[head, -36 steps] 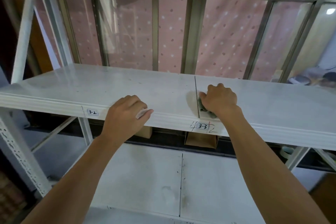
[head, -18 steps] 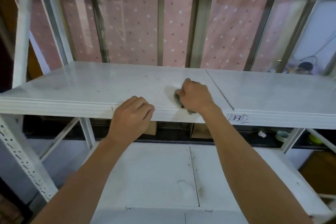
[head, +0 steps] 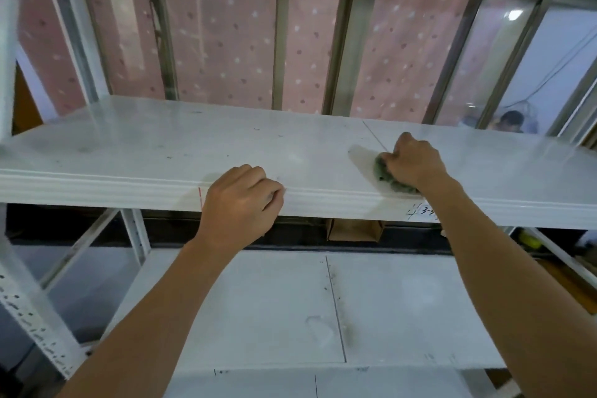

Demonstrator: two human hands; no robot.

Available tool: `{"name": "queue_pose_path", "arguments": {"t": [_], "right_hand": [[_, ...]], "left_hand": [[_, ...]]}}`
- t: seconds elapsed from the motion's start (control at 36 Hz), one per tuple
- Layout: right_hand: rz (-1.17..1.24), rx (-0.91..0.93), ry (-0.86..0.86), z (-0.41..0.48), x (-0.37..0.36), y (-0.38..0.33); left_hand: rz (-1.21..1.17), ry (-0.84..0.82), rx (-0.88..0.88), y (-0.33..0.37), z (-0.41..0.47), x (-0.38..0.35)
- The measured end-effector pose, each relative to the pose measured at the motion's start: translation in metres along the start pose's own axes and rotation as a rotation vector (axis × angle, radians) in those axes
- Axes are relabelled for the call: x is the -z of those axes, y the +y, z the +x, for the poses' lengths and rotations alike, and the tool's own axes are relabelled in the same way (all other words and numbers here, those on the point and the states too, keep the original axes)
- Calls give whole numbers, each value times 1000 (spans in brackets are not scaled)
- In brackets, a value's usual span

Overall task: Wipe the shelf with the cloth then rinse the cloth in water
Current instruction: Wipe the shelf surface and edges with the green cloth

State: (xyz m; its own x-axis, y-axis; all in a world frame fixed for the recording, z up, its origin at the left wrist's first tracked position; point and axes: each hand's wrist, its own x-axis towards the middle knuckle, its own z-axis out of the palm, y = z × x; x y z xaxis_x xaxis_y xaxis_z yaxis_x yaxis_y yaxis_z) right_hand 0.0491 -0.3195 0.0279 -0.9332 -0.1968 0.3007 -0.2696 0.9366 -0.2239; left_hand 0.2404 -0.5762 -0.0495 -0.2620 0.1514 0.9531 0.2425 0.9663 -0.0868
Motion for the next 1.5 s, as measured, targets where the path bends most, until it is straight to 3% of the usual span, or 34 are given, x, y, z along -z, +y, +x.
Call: {"name": "queue_pose_path", "arguments": {"t": [0.19, 0.44, 0.56, 0.78, 0.94, 1.08, 1.19, 1.44, 1.5], "right_hand": [[-60, 147, -54, 57, -21, -44], [169, 775, -182, -17, -29, -139], [145, 706, -167, -1, -24, -116], [48, 224, -35, 97, -24, -7], [52, 165, -45, 143, -37, 8], [32, 211, -83, 167, -51, -12], [-16, 295, -73, 159, -55, -38], [185, 906, -278, 42, -37, -118], [276, 922, -363, 34, -34, -119]], "left_hand": [[33, 75, 13, 6, 2, -9], [149, 50, -27, 11, 23, -23], [172, 27, -29, 11, 39, -33], [109, -198, -27, 22, 60, -58], [-25, -401, -76, 20, 64, -72], [-92, -460, -14, 19, 66, -74], [-96, -411, 10, 20, 66, -70], [-167, -333, 24, 21, 68, -70], [-180, -322, 35, 22, 68, -68]]}}
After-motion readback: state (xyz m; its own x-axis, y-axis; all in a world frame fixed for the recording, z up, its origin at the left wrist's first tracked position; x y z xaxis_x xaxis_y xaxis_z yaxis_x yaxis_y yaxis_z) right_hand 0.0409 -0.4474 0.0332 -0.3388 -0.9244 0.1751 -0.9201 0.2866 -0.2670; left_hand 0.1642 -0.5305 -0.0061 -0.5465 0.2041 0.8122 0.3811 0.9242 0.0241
